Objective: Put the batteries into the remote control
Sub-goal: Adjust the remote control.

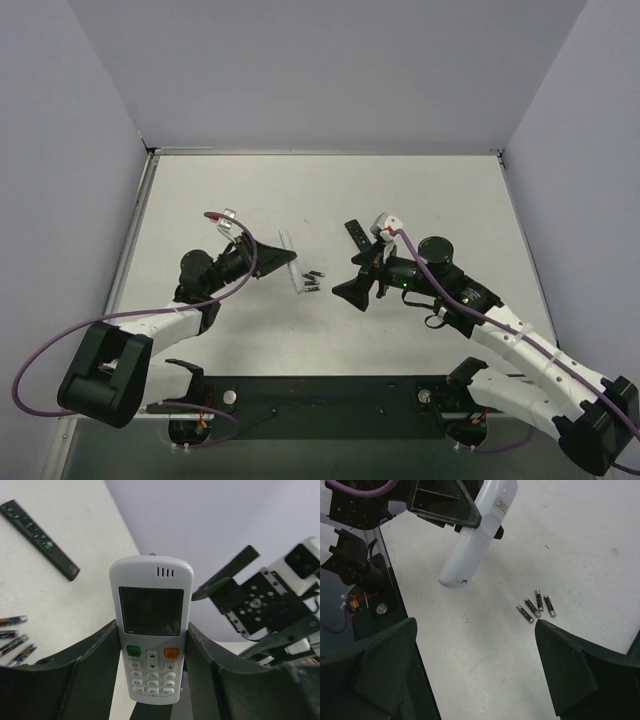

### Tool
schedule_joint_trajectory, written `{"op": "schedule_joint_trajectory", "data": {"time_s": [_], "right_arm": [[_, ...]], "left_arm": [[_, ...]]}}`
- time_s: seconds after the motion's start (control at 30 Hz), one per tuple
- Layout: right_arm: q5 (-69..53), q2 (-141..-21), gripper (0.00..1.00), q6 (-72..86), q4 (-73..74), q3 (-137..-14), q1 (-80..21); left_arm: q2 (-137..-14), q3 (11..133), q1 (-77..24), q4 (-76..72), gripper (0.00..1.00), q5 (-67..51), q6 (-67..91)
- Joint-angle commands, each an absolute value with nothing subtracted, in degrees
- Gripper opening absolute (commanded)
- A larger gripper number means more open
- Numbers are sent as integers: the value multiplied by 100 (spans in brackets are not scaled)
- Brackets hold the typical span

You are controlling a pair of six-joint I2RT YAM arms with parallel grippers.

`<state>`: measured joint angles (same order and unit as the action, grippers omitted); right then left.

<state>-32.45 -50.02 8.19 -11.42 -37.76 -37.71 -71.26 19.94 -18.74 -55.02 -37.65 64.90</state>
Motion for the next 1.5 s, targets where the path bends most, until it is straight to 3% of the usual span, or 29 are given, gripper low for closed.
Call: {"op": "schedule_joint_trajectory", "data": {"time_s": [0.0, 0.2, 0.6, 1.0, 1.1, 1.2, 1.27, 1.3, 1.33, 1.37, 1.4, 1.43, 1.47], "right_arm": [[-3962, -5535, 99, 650, -2127, -4032, -3823], [-4272, -6187, 100, 1800, -2074, -4605, -4060], [-4754, -6978, 99, 3383, -3673, -4755, -4412], [-5291, -7603, 83, 3964, -4535, -4904, -4685], [-5370, -7629, 74, 3964, -4623, -4878, -4693], [-5467, -7673, 56, 3946, -4641, -4860, -4685], [-5484, -7655, 33, 3920, -4632, -4834, -4685], [-5467, -7647, 17, 3894, -4554, -4825, -4685], [-5449, -7620, 10, 3754, -4440, -4825, -4676], [-5380, -7551, 5, 3622, -4308, -4851, -4684], [-5327, -7515, 0, 3491, -4141, -4860, -4676], [-5257, -7462, 0, 3124, -3713, -4886, -4667], [-5160, -7358, 0, 2920, -3457, -4939, -4684]], "left_arm": [[-6795, 1767, -1863, -7768, 0, -4000, 7312], [-6136, 1635, -1890, -7639, 0, -3859, 6910], [-5730, 1854, -2056, -7663, 0, -3639, 6741], [-5783, 1898, -2294, -8112, 0, -3480, 6785], [-5757, 1890, -2303, -8139, 0, -3463, 6794], [-5713, 1855, -2303, -8130, 0, -3410, 6794], [-5687, 1837, -2303, -8078, 0, -3401, 6785], [-5669, 1828, -2303, -8034, 0, -3401, 6750], [-5643, 1828, -2303, -7964, 2, -3401, 6724], [-5564, 1819, -2303, -7763, 20, -3393, 6689], [-5511, 1828, -2303, -7630, 32, -3384, 6584], [-5441, 1854, -2303, -7446, 43, -3384, 6522], [-5258, 1898, -2303, -6861, 64, -3358, 6426]]}}
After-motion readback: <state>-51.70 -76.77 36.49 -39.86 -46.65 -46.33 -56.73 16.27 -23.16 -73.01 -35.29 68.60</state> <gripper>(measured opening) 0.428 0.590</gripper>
